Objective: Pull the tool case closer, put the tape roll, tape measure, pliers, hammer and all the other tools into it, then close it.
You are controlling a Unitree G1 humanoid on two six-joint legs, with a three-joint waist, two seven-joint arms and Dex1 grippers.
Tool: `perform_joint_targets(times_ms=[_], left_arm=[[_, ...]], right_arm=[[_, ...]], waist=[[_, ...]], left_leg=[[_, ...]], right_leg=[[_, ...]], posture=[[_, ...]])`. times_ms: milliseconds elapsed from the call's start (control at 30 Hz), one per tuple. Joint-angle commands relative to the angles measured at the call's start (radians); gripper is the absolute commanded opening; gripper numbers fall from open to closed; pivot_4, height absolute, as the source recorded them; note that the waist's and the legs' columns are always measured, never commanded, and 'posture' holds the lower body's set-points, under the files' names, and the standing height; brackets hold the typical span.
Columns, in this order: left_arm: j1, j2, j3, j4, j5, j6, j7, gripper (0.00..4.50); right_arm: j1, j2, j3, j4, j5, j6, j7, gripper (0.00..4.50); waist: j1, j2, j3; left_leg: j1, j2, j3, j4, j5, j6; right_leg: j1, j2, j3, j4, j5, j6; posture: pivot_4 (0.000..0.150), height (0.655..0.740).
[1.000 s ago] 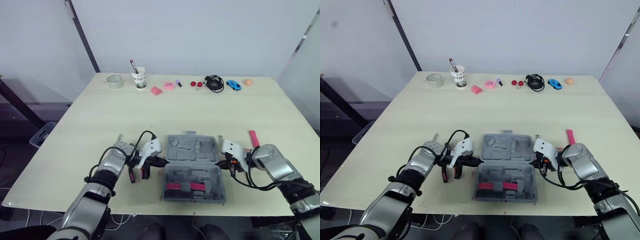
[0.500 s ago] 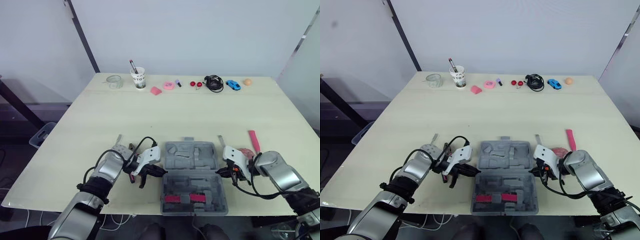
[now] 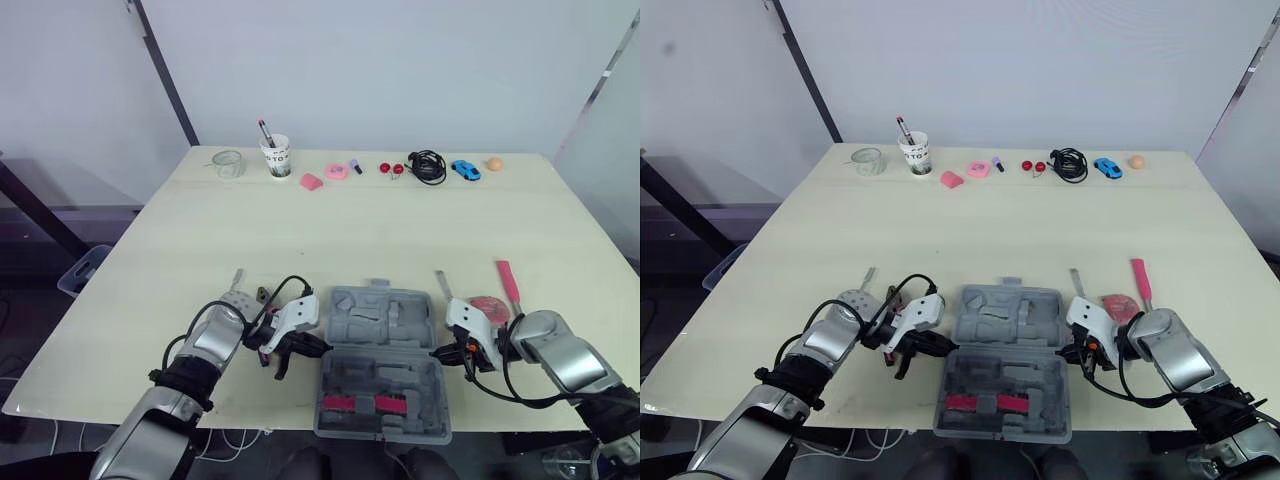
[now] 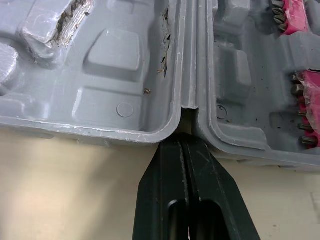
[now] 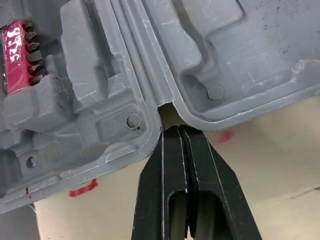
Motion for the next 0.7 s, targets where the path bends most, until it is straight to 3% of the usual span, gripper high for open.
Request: perform_joint_targets(times_ms=[33,700], left_arm=[[0.024,0.017,-0.040,-0.035,-0.001,0.008,-0.043,0.06],[0.069,0.030,-0.081,-0.128,-0.008,0.042,-0.059,0.06]], right_arm=[[0.010,-0.005,0.000,-0.067,0.037,0.013,0.009,0.00],[0.058,-0.058,-0.004,-0.108,0.085,0.043,0.010,0.00]], waist=[[-0.001,0.000,0.000],[0.003,0.000,0.000]], left_leg=[[0.000,0.000,0.000,0.000,0.000,0.000],[0.000,0.000,0.000,0.000,0.000,0.000]], right_leg=[[0.000,0.000,0.000,0.000,0.000,0.000],[0.000,0.000,0.000,0.000,0.000,0.000]], posture=[[0.150,0.7400],[0.150,0.7400]])
